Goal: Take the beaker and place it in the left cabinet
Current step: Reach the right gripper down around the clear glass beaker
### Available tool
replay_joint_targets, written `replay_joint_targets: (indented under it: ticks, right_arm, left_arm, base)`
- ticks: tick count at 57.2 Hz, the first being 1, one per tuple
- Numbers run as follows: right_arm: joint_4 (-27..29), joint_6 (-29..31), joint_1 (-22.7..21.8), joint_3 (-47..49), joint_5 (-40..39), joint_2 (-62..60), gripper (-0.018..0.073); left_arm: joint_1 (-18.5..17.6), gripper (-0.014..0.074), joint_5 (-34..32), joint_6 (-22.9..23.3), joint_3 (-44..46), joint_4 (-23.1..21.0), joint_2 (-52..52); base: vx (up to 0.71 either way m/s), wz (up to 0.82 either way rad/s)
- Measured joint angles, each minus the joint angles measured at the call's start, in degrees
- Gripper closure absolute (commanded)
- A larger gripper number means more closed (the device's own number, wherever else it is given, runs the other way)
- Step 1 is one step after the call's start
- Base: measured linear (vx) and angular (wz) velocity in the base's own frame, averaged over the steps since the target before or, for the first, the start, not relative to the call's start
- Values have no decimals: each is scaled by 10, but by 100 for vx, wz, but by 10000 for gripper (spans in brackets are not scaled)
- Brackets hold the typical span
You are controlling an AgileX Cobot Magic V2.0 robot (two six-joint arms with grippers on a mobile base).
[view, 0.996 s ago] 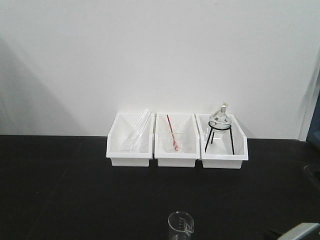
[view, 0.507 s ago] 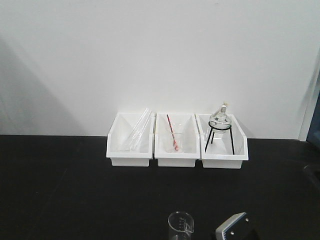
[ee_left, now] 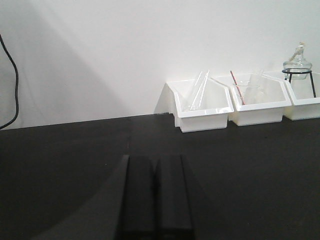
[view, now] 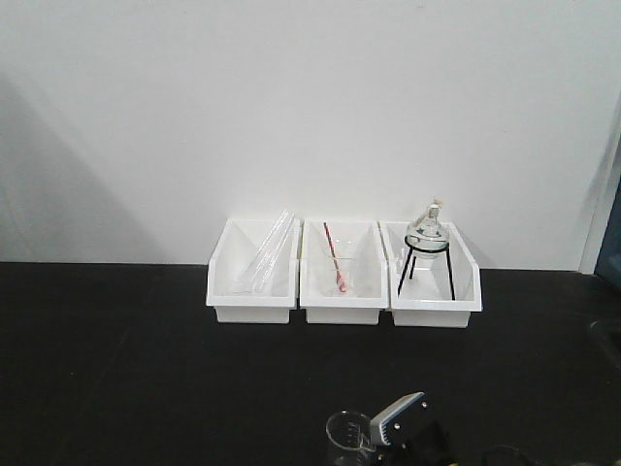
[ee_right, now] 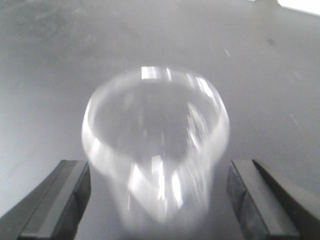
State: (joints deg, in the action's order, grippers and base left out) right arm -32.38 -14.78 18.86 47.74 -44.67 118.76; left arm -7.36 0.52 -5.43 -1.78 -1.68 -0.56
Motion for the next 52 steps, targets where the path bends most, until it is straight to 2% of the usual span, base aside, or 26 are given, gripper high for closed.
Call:
replay_joint_targets:
  ticks: [16, 25, 32, 52]
  right_arm:
    - [9, 0, 20, 42, 0, 38, -35]
    - [16, 0, 20, 42, 2, 39, 3]
    - [16, 0, 20, 42, 2, 39, 91]
    - [12, -17, 20, 42, 56, -14, 508]
  left_arm:
    - [0, 595, 0, 0, 0, 0, 0]
    - [0, 595, 0, 0, 0, 0, 0]
    - [0, 595, 0, 0, 0, 0, 0]
    - [0, 595, 0, 0, 0, 0, 0]
  base:
    - [0, 0]
    - [0, 0]
    - [0, 0]
    - [0, 0]
